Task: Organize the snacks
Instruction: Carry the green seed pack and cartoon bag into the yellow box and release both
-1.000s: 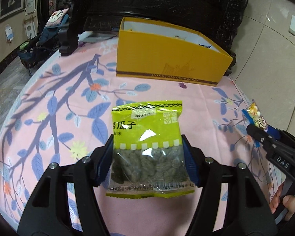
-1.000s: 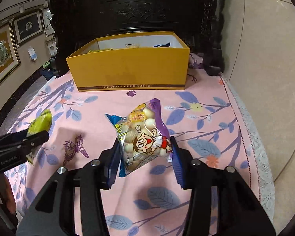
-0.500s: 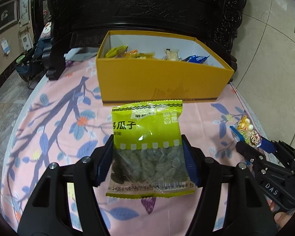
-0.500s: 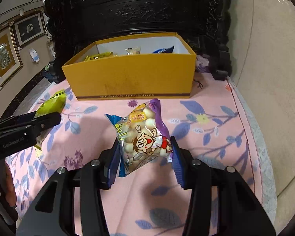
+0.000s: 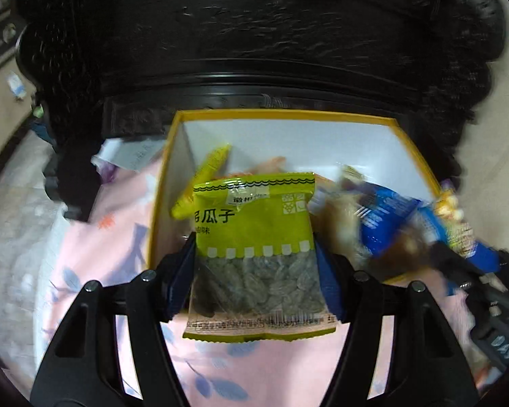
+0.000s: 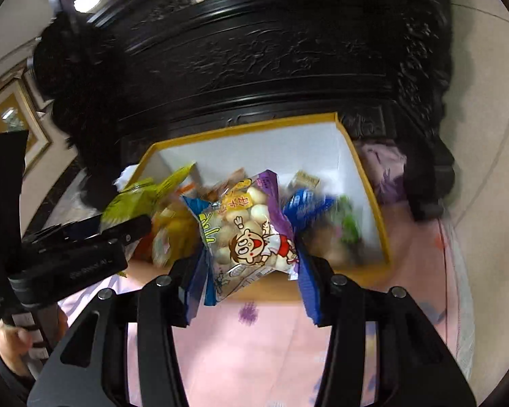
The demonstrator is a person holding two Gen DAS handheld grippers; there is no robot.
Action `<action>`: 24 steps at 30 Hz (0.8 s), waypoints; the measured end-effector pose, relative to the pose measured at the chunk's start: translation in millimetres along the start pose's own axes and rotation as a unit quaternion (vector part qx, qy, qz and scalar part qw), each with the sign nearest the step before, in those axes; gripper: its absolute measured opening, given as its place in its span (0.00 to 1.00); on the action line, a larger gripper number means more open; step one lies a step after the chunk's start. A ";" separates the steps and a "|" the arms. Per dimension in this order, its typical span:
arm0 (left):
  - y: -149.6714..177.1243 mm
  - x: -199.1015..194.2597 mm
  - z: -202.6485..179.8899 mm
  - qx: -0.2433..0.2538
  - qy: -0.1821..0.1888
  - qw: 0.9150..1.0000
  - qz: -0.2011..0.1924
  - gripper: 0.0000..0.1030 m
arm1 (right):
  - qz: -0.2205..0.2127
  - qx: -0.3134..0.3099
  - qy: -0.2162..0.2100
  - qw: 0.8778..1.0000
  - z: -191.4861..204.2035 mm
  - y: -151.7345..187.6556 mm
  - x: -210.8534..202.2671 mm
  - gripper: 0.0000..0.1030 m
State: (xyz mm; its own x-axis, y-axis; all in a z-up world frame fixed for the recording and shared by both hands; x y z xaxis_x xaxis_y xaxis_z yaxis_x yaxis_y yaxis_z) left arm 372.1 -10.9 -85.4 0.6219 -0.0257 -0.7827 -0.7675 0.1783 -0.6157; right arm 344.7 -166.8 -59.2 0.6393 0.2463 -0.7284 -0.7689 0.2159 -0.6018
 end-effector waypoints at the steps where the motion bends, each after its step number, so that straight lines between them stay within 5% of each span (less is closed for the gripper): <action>1: -3.7 5.0 2.4 0.002 -0.002 1.000 0.000 0.63 | 0.000 0.000 0.000 1.000 0.7 -3.1 3.3 0.48; 10: -12.4 21.6 1.6 0.003 0.006 1.000 -0.003 0.63 | -0.002 0.008 -0.007 1.000 7.0 -22.4 25.8 0.50; 12: -16.8 20.8 2.1 0.002 0.004 1.000 -0.009 0.64 | -0.013 0.007 0.001 1.000 9.4 -29.6 26.0 0.63; 14: -22.2 15.7 3.7 0.002 -0.003 1.000 -0.020 0.66 | -0.031 0.014 0.012 0.999 7.6 -37.3 20.5 0.98; 17: -32.1 3.8 10.4 0.013 -0.035 0.998 -0.041 0.98 | -0.049 0.024 0.023 0.998 1.6 -40.3 8.7 0.99; 20: -38.6 -7.5 16.2 0.022 -0.063 0.997 -0.048 0.98 | -0.060 0.010 0.057 0.997 -5.0 -37.5 3.9 0.99; 24: -39.8 -13.8 20.4 -0.011 -0.028 0.999 -0.042 0.98 | -0.068 -0.002 0.067 0.995 -4.9 -30.9 -3.5 0.99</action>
State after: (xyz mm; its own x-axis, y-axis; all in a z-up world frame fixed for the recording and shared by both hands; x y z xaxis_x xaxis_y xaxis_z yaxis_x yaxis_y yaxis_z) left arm 397.2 2.4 -48.3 0.6921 0.0148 -0.7217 -0.7146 0.1553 -0.6821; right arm 366.3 -178.9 -39.6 0.7309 0.0871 -0.6769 -0.6754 0.2347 -0.6991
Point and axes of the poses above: each gripper's, at about its wrist camera, not at the fingertips, and x roughly the way its jaws point, z to its left, y to its underside, the point moved 10 cm from there along x, roughly the way its jaws point, and after that the axes turned 12 degrees about x, right-handed, at the moved point
